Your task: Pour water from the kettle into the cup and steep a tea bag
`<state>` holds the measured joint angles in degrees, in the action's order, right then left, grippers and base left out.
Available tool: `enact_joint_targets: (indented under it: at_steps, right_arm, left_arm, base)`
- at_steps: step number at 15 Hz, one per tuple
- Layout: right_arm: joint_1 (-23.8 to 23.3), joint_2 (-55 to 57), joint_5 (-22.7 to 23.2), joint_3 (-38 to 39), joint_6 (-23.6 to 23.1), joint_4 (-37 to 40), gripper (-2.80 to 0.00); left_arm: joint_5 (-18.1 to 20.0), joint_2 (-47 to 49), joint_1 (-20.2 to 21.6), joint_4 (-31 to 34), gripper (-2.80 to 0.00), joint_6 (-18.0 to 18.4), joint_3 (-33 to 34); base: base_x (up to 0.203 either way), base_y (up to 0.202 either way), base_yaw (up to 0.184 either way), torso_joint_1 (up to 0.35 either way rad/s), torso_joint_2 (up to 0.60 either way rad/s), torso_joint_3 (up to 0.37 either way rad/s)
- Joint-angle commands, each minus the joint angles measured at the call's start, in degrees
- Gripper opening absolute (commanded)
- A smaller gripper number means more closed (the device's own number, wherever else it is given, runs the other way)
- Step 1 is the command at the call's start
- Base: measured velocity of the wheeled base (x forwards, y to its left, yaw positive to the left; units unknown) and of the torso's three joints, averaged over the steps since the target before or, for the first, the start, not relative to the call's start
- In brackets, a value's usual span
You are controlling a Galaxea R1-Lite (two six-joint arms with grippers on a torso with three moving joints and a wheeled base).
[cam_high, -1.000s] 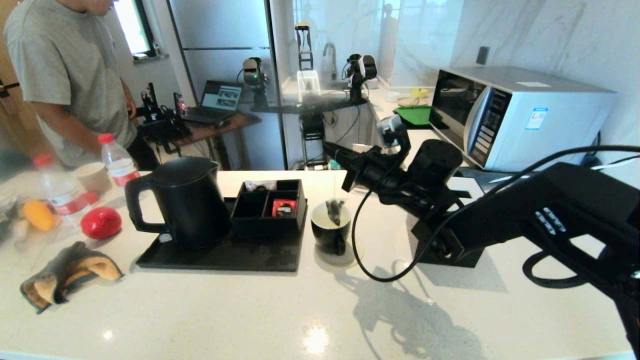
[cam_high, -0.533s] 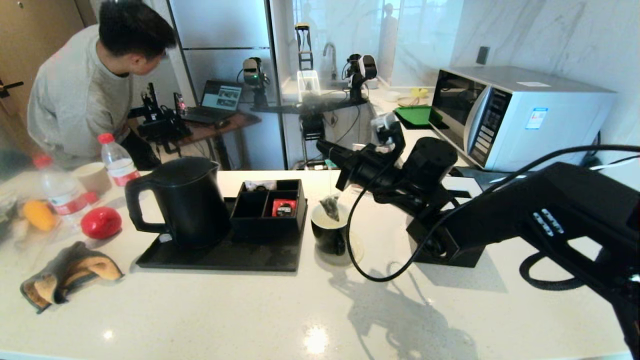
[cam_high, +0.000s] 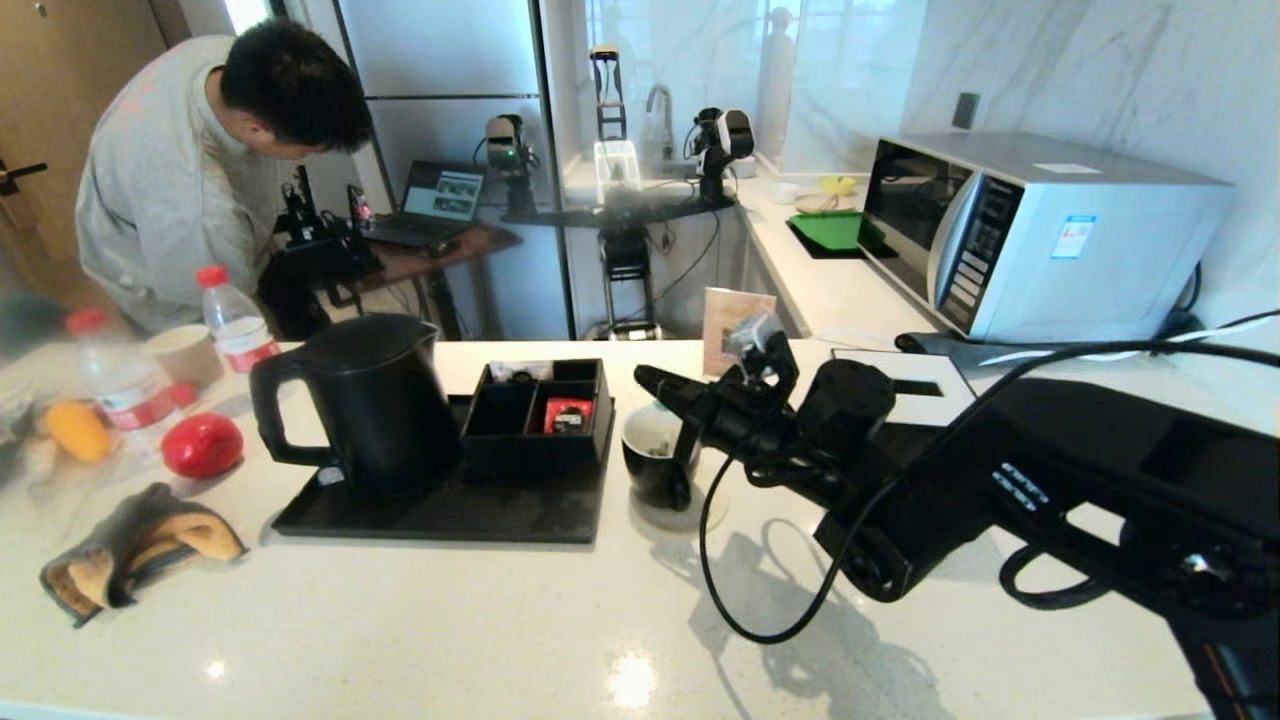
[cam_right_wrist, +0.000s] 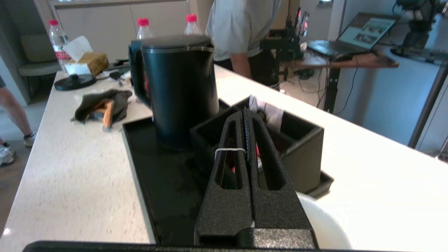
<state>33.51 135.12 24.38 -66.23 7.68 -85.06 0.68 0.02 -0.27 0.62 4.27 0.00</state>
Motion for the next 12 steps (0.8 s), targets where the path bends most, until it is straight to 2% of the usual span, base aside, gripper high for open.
enact_joint_targets:
  at_steps: [1, 12]
  right_arm:
    - [0.06, 1.27, 0.14, 0.33, 0.06, -0.55, -2.8]
    - [-0.03, 1.7, 0.19, 0.41, 0.17, -1.81, -2.8]
  left_arm:
    - [0.02, -0.02, 0.0, -0.01, -2.8, 0.04, 0.0]
    - [0.02, -0.02, 0.0, -0.01, -2.8, 0.04, 0.0]
  base:
    - [0.0, 0.0, 0.0, 0.0, 0.0, 0.0]
    - [0.0, 0.0, 0.0, 0.0, 0.0, 0.0]
